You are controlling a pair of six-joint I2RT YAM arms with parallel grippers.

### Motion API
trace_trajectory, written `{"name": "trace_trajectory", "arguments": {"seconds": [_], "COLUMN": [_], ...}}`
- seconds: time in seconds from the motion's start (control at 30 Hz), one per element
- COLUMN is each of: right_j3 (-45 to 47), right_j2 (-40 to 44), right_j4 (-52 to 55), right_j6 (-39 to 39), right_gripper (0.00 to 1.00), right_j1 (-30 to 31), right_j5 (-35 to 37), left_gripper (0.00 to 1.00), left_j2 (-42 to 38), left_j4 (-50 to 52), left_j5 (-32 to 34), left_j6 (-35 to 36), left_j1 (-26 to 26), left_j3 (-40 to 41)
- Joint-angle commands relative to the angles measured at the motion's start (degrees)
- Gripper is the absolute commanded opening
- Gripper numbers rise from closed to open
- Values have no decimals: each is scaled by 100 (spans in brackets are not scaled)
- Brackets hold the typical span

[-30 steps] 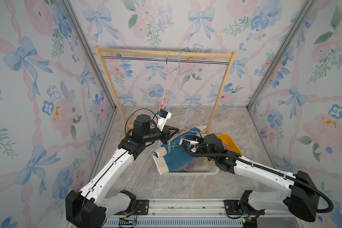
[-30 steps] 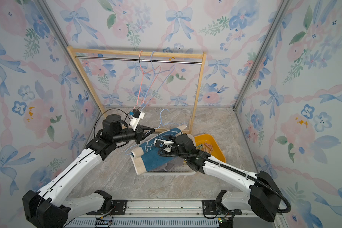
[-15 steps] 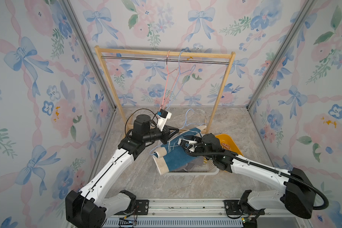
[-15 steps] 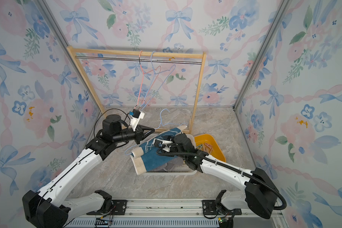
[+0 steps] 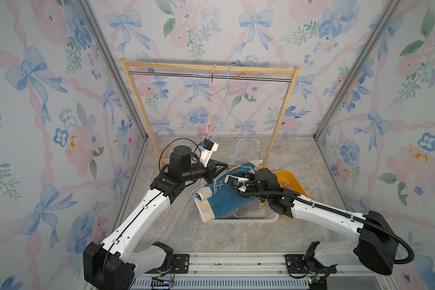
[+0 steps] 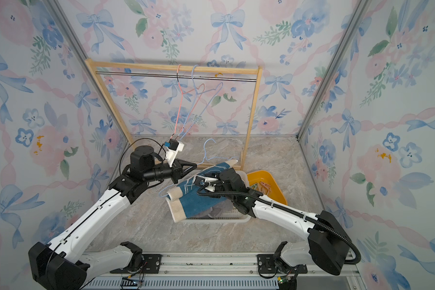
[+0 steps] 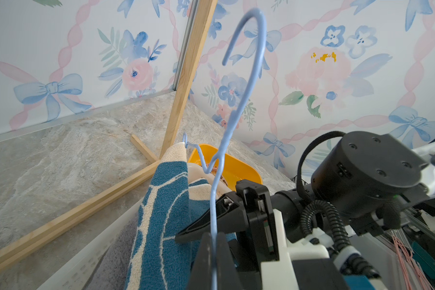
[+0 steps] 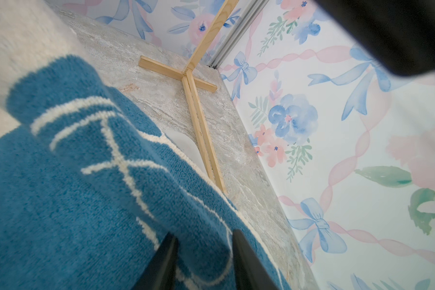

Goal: Remove the clothespins securing towels to the hanger
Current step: Remove the towel from the hanger.

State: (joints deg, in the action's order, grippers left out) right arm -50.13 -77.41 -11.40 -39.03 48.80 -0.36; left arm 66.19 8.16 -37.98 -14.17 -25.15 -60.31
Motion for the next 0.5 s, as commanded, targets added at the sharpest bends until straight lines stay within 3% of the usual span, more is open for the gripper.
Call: {"name": "trace_trajectory", "arguments": {"seconds": [0.0,0.3,0.47], "right_j3": [-180,-287,-170], "right_j2": [-98,-214,-28], "right_j4": [7,81,27], "right_j6": [35,26,69], "right_gripper": [32,10,4], "right_j1": [-16,146,225], "right_j5": [61,355,542], "left_gripper": [0,0,0], "left_j2": [-37,-63,-60], "left_j4": [-145,-140,-145], "left_j5": [-133,-90,-45], "left_j6": [29,29,20], "left_j1": [-5,-6,-4], "left_j3": [41,46,55]}}
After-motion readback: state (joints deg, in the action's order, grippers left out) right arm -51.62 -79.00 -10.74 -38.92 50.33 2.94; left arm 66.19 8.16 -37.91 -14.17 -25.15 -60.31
